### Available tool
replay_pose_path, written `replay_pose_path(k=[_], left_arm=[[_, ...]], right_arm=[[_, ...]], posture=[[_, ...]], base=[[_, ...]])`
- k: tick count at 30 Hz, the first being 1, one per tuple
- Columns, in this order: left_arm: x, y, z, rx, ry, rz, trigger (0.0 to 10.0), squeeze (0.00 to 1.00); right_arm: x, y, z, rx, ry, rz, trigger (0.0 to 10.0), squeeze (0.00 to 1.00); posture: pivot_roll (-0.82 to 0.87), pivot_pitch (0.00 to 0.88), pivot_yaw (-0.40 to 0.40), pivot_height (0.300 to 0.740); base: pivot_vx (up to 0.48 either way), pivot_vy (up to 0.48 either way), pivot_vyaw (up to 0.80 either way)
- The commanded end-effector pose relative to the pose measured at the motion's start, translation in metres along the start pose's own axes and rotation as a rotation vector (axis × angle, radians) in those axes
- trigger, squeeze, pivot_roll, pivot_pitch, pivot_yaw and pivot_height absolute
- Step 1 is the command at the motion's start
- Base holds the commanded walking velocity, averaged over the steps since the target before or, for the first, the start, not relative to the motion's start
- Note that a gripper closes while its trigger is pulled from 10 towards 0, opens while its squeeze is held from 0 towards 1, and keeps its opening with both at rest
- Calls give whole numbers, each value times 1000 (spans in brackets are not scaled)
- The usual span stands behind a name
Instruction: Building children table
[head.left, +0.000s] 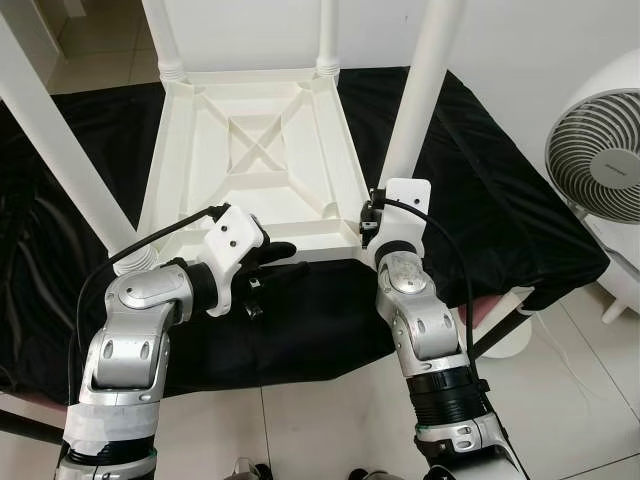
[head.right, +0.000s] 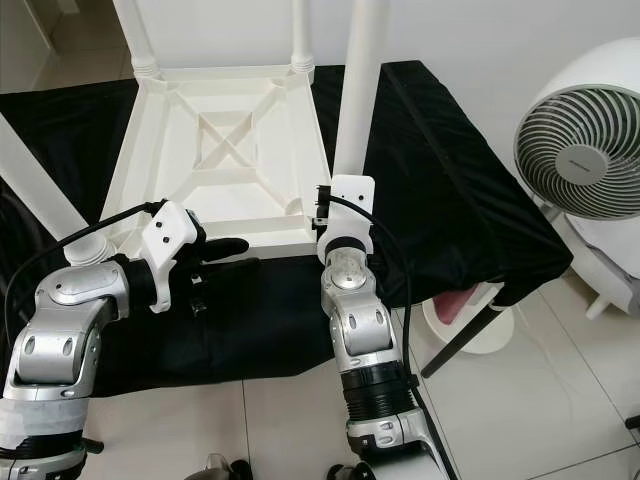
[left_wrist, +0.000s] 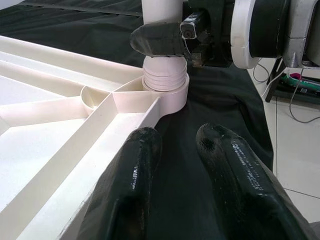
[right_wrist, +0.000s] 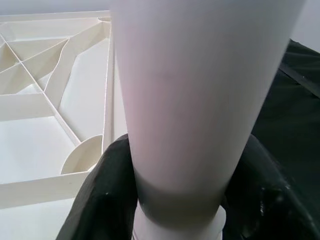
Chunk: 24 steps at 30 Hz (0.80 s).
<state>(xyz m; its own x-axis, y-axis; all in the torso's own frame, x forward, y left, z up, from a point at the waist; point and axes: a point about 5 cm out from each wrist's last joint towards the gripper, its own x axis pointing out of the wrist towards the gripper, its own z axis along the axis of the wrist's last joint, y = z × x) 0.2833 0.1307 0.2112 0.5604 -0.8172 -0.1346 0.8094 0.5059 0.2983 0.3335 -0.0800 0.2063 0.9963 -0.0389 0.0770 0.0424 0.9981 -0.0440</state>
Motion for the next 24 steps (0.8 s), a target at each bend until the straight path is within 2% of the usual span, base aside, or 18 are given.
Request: replay_pose_path(k=[1,2,3,4,5,6,7,8,10,11,12,13,15,17,19,20,24], left_arm=[[-3,9,-2,-1,11,188,10000,0],[-3,9,-2,-1,11,188,10000,0],[-2,9,-2,-1,10,189,10000,0],[-2,9,-2,-1,10,189,10000,0],[-2,9,-2,-1,10,189,10000,0],[-2,8,-2,-1,9,189,10000,0],[-2,9,-2,-1,9,188,10000,0],[-2,9,-2,-1,9,188,10000,0],[-1,9,-1,-1,8,190,10000,0],[-1,9,-1,-1,8,190,10000,0],[-2,9,-1,0,7,192,10000,0],[-2,9,-1,0,7,192,10000,0],[-2,10,-1,-1,8,195,10000,0],[-3,10,-1,-1,8,196,10000,0],[-3,10,-1,0,10,198,10000,0],[-3,10,-1,0,11,199,10000,0],[-4,11,-1,0,11,203,10000,0]], right_arm=[[-1,9,0,-5,-10,113,10000,1000],[-1,9,0,-5,-10,113,10000,1000],[-4,22,8,-24,-38,386,10000,933],[-6,26,10,-28,-40,454,10000,933],[-6,26,10,-28,-40,454,10000,933],[-8,23,10,-49,-29,555,10000,0],[-8,19,12,-91,-61,576,10000,0],[-8,19,12,-91,-61,576,10000,0],[-4,7,15,-172,-77,656,10000,0],[-4,7,15,-172,-77,656,10000,0],[-2,-4,13,-221,-39,761,10000,0],[-2,-4,13,-221,-39,761,10000,0],[-1,-11,9,-230,12,853,10000,0],[0,-15,8,-234,25,888,10000,0],[5,-20,8,-274,29,928,10000,0],[11,-20,8,-289,34,945,10000,0],[14,-19,7,-275,59,995,10000,0]], posture=[[-69,140,31,740],[-69,140,31,740],[-69,140,31,740],[-69,140,31,740],[-69,140,31,740],[-69,140,31,740],[-72,141,33,740],[-72,141,33,740],[-70,141,32,740],[-70,141,32,740],[-70,141,32,740],[-70,141,32,740],[-66,141,31,740],[-66,141,31,740],[-65,141,31,740],[-60,143,31,740],[-60,143,31,740]], base=[[0,0,0],[0,0,0],[0,0,0],[0,0,0],[0,0,0],[0,0,0],[0,0,0],[0,0,0],[0,0,0],[0,0,0],[0,0,0],[0,0,0],[0,0,0],[0,0,0],[0,0,0],[0,0,0],[0,0,0]])
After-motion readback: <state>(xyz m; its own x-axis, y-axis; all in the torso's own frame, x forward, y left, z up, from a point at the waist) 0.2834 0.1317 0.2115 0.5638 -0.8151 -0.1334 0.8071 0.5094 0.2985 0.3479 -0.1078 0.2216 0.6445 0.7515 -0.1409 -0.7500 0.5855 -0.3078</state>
